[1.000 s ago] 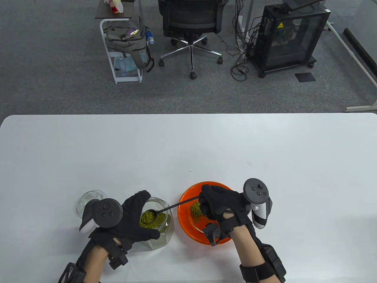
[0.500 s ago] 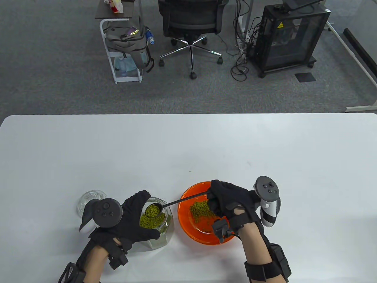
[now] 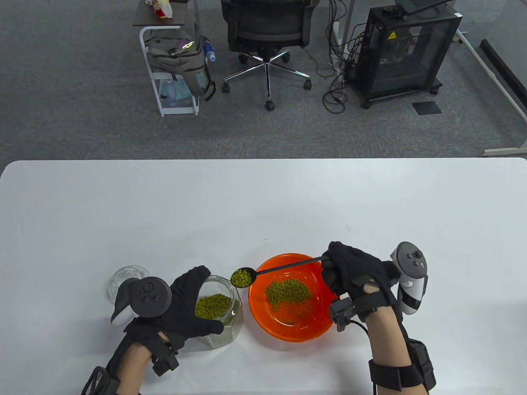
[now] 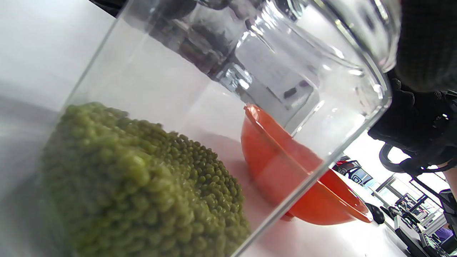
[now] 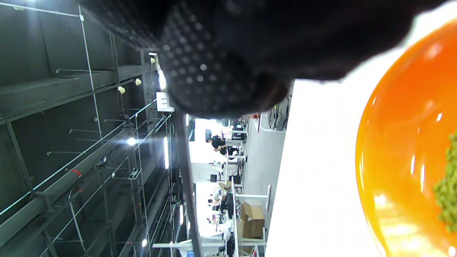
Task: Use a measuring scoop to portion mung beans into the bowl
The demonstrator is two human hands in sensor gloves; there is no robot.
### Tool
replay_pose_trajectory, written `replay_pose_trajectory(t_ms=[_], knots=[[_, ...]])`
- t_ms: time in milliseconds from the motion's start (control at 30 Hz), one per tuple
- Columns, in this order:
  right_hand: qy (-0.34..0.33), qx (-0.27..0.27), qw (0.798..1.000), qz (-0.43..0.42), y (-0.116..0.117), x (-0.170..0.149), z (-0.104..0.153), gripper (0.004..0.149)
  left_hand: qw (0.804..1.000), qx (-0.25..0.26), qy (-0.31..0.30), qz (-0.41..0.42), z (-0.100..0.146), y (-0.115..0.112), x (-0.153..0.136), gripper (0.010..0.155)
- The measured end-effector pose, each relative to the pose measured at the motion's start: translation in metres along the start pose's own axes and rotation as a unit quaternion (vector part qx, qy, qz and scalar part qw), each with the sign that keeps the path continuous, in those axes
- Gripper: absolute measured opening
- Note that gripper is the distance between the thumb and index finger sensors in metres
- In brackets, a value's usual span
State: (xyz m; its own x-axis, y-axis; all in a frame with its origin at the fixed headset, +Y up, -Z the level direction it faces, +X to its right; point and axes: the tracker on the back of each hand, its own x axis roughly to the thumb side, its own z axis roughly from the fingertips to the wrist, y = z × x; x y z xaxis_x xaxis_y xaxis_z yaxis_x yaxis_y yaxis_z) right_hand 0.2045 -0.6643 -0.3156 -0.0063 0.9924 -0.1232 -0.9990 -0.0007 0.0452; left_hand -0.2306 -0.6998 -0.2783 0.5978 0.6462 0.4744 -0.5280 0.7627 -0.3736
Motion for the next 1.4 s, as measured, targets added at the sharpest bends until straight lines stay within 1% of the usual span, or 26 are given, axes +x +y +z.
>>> replay_pose_trajectory(t_ms=[133,233,333,433,667,800,1033,1200,1400], knots=[[0.006,-0.013,1.000,0.015,-0.025,-0.004,-0.002,0.044,1.000,0.000,0.000,0.000,0.000,0.000,0.000,0.125],[0.012,-0.018,1.000,0.021,-0.035,-0.011,-0.004,0.044,1.000,0.000,0.000,0.000,0.000,0.000,0.000,0.125],[0.023,-0.018,0.999,0.018,-0.046,-0.026,-0.008,0.044,1.000,0.001,-0.001,0.000,0.000,0.000,0.000,0.126],[0.032,-0.020,0.999,0.020,-0.052,-0.035,-0.010,0.044,1.000,0.001,-0.001,0.001,0.000,0.000,0.000,0.125],[0.038,-0.028,0.997,0.058,-0.059,-0.046,-0.010,0.044,1.000,0.001,-0.001,0.000,0.000,0.000,0.000,0.126],[0.036,-0.033,0.994,0.095,-0.057,-0.048,-0.009,0.044,1.000,0.002,-0.001,0.000,0.000,0.000,0.000,0.125],[0.021,-0.028,0.983,0.181,-0.038,-0.045,-0.006,0.044,1.000,0.000,0.000,-0.002,0.000,0.000,0.000,0.125],[-0.027,-0.029,0.968,0.246,-0.022,-0.032,0.001,0.044,1.000,0.000,0.001,-0.002,0.000,0.000,-0.001,0.125],[-0.099,-0.023,0.948,0.301,-0.006,-0.014,0.012,0.044,1.000,0.000,0.000,-0.002,0.000,0.000,-0.001,0.125]])
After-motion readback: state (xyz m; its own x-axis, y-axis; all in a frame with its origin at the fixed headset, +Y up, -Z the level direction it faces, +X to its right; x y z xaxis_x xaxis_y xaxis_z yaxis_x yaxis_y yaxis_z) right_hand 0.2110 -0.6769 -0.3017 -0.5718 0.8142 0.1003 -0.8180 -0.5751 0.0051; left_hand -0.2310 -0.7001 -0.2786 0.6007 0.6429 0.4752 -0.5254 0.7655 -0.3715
